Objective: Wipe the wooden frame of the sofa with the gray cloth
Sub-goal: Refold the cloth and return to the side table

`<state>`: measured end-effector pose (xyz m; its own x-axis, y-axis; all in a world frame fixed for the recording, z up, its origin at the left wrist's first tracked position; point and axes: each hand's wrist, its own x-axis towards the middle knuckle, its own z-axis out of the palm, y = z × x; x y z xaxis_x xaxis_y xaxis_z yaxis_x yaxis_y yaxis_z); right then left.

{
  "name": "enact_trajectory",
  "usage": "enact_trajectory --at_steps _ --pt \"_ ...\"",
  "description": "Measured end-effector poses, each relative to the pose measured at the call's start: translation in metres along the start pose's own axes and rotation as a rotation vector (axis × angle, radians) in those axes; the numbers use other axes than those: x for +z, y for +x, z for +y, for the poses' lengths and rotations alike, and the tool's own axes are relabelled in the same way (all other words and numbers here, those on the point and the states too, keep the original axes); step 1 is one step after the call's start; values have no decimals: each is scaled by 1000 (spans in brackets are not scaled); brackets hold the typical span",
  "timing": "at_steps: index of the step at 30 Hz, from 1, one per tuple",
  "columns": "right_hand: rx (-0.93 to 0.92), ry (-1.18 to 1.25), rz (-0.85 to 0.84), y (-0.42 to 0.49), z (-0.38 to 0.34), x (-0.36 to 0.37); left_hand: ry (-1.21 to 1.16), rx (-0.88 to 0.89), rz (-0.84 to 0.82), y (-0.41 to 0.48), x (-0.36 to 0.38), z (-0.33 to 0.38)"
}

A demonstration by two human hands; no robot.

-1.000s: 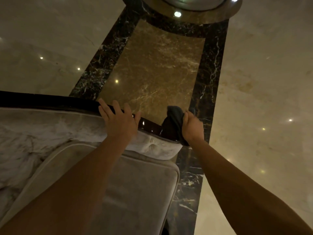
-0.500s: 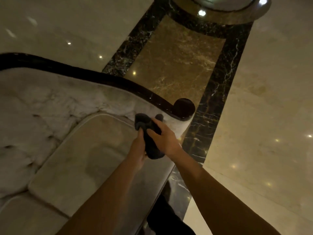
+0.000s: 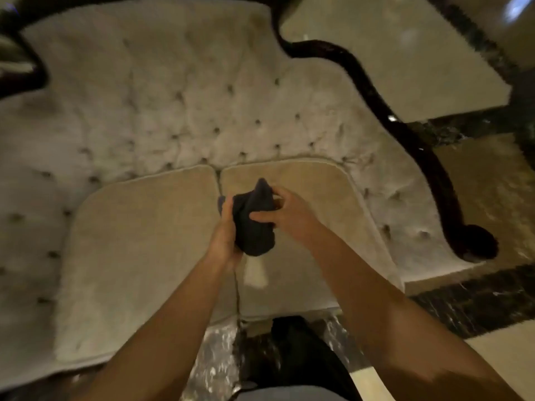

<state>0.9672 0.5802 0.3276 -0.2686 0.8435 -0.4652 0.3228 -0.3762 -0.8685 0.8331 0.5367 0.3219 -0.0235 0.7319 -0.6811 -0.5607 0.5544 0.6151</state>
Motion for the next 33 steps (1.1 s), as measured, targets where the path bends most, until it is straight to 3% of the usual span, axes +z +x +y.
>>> enact_trajectory --at_steps 3,7,12,15,18,23,30,33 --pt "-73 -158 -160 -16 -18 112 -41 194 223 -66 -125 2" --pt "-95 -245 -390 -47 -29 229 -70 298 338 -153 -244 4" --pt "124 -56 -751 -77 -32 363 17 458 655 -247 -351 3" --pt "199 -42 -840 -82 -35 434 127 507 858 -265 -410 2" --pt "248 -15 -871 -76 -31 489 -98 535 856 -267 -445 4" --pt "344 -79 -839 -63 -25 606 -382 427 1088 -241 -534 4" --pt "274 -345 -903 -81 7 763 -345 229 1499 -233 -661 -14" --pt "239 -426 -915 -72 34 837 -373 205 1584 -223 -733 -28"
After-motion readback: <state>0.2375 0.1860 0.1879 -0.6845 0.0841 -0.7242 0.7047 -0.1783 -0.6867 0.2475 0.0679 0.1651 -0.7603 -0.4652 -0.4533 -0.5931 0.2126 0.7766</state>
